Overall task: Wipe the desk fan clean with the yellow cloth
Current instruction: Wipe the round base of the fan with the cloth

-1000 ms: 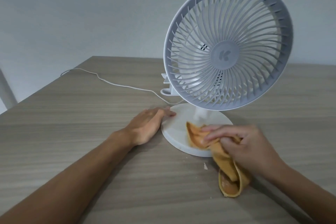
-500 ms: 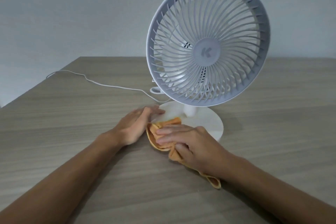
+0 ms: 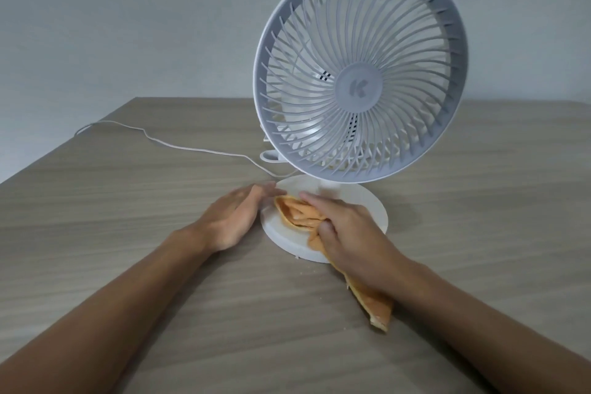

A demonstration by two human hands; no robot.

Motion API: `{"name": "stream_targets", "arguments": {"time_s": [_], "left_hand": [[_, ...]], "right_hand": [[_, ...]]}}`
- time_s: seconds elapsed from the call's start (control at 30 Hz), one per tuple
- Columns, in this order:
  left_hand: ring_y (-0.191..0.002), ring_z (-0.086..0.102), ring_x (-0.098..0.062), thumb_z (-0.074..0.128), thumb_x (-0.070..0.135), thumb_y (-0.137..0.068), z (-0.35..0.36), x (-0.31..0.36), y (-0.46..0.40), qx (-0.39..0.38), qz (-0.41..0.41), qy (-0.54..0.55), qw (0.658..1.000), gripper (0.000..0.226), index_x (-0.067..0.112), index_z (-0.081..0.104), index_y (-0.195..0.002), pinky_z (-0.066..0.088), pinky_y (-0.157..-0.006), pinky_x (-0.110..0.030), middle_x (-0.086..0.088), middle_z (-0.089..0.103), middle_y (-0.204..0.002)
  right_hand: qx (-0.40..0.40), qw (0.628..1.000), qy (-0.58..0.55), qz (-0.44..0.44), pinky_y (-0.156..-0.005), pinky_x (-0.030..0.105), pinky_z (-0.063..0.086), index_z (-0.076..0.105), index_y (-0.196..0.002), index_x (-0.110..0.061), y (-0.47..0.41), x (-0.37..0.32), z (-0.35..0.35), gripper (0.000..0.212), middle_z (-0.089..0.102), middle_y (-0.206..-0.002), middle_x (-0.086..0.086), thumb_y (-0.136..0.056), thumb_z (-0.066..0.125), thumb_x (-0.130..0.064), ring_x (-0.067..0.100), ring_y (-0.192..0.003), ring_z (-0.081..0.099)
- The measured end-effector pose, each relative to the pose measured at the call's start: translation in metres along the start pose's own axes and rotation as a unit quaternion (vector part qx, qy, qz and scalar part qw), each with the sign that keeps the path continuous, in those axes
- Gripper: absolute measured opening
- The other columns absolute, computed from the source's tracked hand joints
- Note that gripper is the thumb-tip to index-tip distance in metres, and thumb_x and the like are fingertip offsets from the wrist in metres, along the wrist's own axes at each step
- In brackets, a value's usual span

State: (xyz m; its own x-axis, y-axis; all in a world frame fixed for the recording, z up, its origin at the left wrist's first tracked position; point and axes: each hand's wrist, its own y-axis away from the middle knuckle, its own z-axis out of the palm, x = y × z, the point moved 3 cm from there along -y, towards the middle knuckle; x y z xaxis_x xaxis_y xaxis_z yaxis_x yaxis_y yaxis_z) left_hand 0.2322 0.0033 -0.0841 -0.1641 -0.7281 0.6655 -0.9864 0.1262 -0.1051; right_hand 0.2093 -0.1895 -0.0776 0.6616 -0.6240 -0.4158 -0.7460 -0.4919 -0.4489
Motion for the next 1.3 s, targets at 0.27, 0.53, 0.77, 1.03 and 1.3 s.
{"name": "stream_targets", "arguments": {"time_s": [0.27, 0.53, 0.77, 1.03, 1.3], "left_hand": [[-0.141, 0.035, -0.007, 0.010, 0.049, -0.083, 0.001, -0.004, -0.002, 0.006, 0.019, 0.010, 1.000, 0.066, 0.042, 0.062, -0.125, 0.023, -0.117, -0.032, 0.020, 0.043, -0.151], [-0.127, 0.050, -0.004, 0.043, 0.060, -0.087, -0.002, 0.027, 0.011, 0.068, 0.165, 0.034, 0.983, 0.051, 0.031, 0.062, -0.124, 0.037, -0.108, -0.028, 0.014, 0.059, -0.129], [-0.080, 0.064, -0.019, 0.080, 0.019, -0.075, 0.021, 0.053, 0.017, 0.025, 0.232, 0.000, 0.972, 0.017, 0.017, 0.067, -0.087, 0.054, -0.074, -0.034, -0.003, 0.070, -0.094], [-0.055, 0.056, -0.009, 0.071, -0.008, -0.082, -0.036, 0.018, -0.009, 0.115, 0.150, 0.115, 0.975, 0.021, 0.005, 0.058, -0.070, 0.048, -0.054, -0.022, 0.008, 0.065, -0.064], [-0.105, 0.057, -0.014, 0.061, 0.035, -0.087, 0.015, 0.015, -0.040, 0.022, 0.033, 0.004, 0.999, 0.040, 0.027, 0.053, -0.126, 0.046, -0.087, -0.027, 0.008, 0.060, -0.115]], "right_hand": [[-0.048, 0.989, -0.133, -0.053, -0.083, 0.047, 0.054, 0.078, -0.080, -0.018, 0.002, -0.008, -0.001, 0.037, 0.075, -0.102, -0.010, -0.080, 0.050, 0.005, 0.025, -0.095, 0.071], [0.135, 0.987, -0.076, 0.042, -0.082, 0.014, 0.046, 0.067, -0.108, -0.019, 0.011, 0.007, -0.020, 0.032, 0.071, -0.102, -0.011, -0.081, 0.057, -0.003, 0.005, -0.091, 0.062], [0.109, 0.989, -0.086, 0.054, -0.082, 0.007, 0.043, 0.069, -0.102, -0.027, 0.027, 0.041, -0.044, 0.025, 0.070, -0.100, -0.022, -0.096, 0.045, -0.034, -0.009, -0.099, 0.060], [0.061, 0.995, -0.034, 0.075, -0.082, 0.000, 0.036, 0.075, -0.092, -0.026, 0.026, 0.073, -0.045, 0.031, 0.072, -0.097, -0.025, -0.099, 0.045, -0.030, -0.017, -0.096, 0.058], [-0.041, 0.998, 0.027, 0.042, -0.097, 0.008, 0.039, 0.072, -0.102, -0.043, 0.021, 0.075, -0.056, 0.044, 0.068, -0.108, -0.029, -0.066, 0.067, -0.069, -0.020, -0.106, 0.055]]}}
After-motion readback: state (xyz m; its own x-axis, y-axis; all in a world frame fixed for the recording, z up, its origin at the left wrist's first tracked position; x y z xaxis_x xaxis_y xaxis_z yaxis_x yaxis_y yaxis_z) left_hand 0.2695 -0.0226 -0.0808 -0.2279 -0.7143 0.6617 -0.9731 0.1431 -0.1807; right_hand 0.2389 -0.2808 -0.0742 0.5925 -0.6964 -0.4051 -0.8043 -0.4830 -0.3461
